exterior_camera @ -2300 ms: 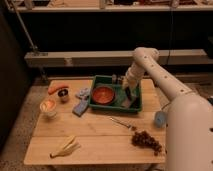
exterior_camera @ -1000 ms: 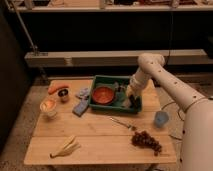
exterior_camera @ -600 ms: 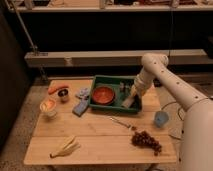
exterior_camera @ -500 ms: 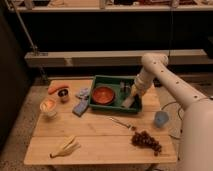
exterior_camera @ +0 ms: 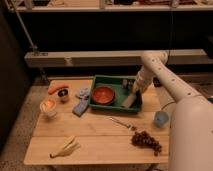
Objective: Wipe tray with brush
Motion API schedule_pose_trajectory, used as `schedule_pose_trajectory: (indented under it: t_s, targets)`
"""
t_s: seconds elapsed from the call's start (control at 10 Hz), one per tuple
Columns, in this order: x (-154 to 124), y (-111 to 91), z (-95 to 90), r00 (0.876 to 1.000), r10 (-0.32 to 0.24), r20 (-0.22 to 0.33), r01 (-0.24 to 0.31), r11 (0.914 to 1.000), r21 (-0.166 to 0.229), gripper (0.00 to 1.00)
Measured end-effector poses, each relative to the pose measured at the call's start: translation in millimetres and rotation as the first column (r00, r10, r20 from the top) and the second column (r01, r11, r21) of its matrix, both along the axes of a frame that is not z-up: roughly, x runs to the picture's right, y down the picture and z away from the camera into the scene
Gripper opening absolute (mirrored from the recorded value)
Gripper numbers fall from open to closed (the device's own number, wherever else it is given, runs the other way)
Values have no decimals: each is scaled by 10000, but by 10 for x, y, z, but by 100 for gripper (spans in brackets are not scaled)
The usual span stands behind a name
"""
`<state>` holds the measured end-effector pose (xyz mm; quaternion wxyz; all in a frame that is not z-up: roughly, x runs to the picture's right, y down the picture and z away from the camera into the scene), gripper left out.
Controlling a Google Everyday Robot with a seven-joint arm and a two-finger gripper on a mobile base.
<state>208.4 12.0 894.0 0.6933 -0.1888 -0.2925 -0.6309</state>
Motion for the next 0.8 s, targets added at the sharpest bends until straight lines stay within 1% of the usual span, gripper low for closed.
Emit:
schedule_pose_trajectory:
  t_s: [0.2,0.4,0.6,0.8]
  targets:
    - [-38,-39,63,10000,8,-34,-8,10000,11,0]
    - [-121,-42,94,10000,-33,44,33,10000,-21,0]
    - [-303,-6,122,9996,-126,249,128,9999,-85,0]
    - [-404,35,128,9990,-206,407,212,9997,-155,0]
